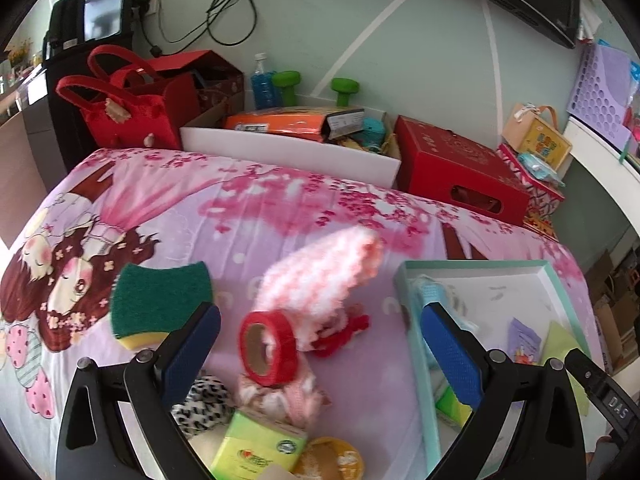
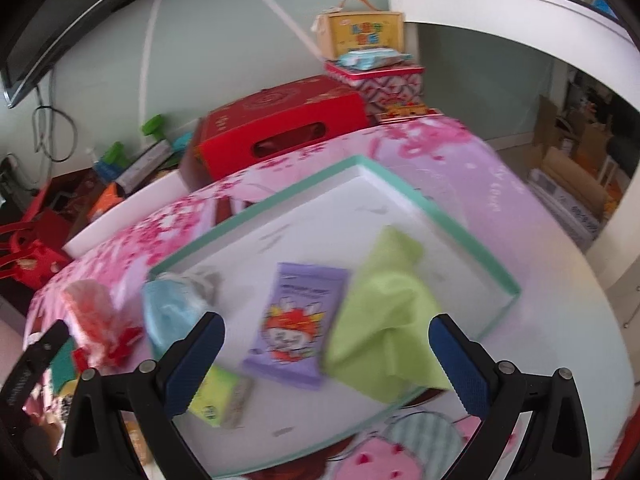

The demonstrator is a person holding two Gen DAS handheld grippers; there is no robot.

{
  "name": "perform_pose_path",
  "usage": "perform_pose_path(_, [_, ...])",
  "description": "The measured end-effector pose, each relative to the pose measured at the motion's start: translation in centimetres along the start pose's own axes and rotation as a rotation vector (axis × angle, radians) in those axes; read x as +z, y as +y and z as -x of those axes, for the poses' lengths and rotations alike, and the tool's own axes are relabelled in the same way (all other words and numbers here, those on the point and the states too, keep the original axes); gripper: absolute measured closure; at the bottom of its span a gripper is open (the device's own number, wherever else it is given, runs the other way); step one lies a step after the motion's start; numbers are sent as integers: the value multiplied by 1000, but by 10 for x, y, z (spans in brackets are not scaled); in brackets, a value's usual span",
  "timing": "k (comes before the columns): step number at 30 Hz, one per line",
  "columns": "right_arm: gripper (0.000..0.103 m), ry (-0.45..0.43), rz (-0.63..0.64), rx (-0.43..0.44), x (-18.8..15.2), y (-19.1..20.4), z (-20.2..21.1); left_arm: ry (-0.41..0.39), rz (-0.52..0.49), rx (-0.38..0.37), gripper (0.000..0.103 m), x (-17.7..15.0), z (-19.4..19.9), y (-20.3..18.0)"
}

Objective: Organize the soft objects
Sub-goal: 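Open the left gripper to release the green tissue pack into the tray, then move both grippers back over the pile toward the tape roll and sponge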

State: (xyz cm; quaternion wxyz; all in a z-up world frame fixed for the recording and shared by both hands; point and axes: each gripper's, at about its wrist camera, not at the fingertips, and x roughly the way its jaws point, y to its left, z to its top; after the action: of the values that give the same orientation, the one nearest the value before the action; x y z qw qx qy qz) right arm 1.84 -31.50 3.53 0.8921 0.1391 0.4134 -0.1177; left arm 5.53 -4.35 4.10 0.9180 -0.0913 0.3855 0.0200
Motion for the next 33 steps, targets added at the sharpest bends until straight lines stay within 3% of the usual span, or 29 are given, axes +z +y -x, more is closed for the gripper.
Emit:
perform_pose_path(11, [0,8,132,90,-11,68,2,2,67,117,3,8,5,45])
perform_pose_path(18, [0,20,190,144,-21,103,1,11,125,153,3,12,12,81])
perform_pose_path(27, [0,31,268,191,-36,150,0,-15,248,183,3,13,21,144])
perform_pose_path(33, [0,45,318,227,-48,180,-3,-53,275,200,3,12,28,168])
